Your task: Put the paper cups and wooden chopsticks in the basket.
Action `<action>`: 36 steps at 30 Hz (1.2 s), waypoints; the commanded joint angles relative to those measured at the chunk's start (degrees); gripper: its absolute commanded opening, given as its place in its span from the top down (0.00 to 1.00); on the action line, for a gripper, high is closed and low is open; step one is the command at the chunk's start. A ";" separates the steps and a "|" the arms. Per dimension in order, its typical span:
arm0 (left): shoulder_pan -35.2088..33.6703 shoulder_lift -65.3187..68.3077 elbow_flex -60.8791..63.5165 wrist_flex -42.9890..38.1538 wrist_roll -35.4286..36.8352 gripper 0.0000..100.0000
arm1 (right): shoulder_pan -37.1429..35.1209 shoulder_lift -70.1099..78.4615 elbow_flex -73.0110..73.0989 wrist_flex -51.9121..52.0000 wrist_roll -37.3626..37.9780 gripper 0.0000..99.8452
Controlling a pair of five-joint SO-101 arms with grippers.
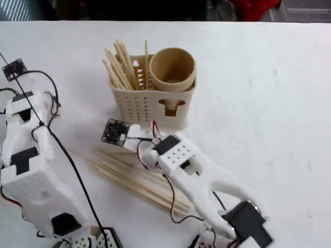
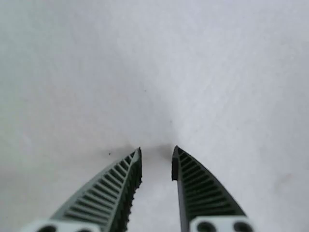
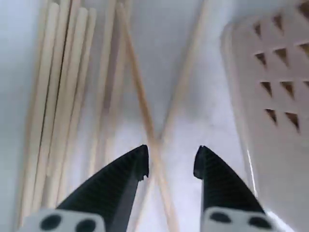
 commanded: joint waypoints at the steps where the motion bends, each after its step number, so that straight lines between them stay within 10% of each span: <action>1: 0.75 -0.48 -1.58 -1.05 0.53 0.88 | -0.13 3.47 -2.55 -4.00 0.79 0.84; 20: 0.75 -0.48 -1.49 -0.88 0.53 0.88 | 6.29 9.19 -6.68 -3.38 -0.70 0.98; 36: 0.75 -0.48 -1.49 -1.05 0.53 0.88 | -1.36 -41.71 -2.81 12.18 -7.74 0.98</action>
